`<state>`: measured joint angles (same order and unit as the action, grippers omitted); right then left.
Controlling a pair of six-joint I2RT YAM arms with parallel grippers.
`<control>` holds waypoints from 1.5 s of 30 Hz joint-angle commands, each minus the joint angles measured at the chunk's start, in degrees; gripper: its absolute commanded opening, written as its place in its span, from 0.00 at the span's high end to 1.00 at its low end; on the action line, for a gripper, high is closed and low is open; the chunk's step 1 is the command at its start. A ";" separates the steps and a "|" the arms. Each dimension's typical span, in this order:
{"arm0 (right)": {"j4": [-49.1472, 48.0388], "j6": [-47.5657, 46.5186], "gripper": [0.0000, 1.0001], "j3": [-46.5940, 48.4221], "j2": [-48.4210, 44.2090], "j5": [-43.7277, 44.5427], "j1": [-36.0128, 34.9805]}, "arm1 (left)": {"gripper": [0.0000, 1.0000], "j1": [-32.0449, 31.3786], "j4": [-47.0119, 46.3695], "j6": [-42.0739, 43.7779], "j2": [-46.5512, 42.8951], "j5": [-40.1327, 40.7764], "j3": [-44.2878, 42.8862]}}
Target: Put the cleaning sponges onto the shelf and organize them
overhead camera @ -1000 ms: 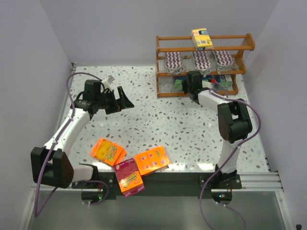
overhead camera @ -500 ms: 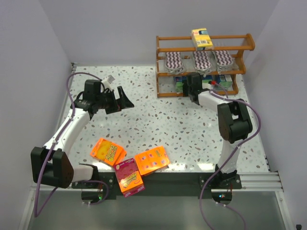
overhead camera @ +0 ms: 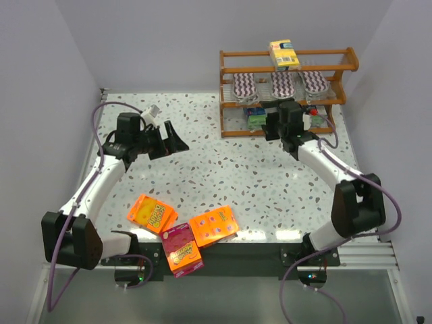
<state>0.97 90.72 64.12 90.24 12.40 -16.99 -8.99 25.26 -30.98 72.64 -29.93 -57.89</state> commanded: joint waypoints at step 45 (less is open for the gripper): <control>34.36 -63.21 0.02 -8.48 -41.28 -13.72 2.49 | 0.00 0.47 -21.65 -8.04 -1.36 -13.75 1.90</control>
<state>34.39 29.91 55.83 50.43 -1.08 -14.66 -8.99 7.09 -38.61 71.11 -41.56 -53.06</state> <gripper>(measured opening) 0.983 0.997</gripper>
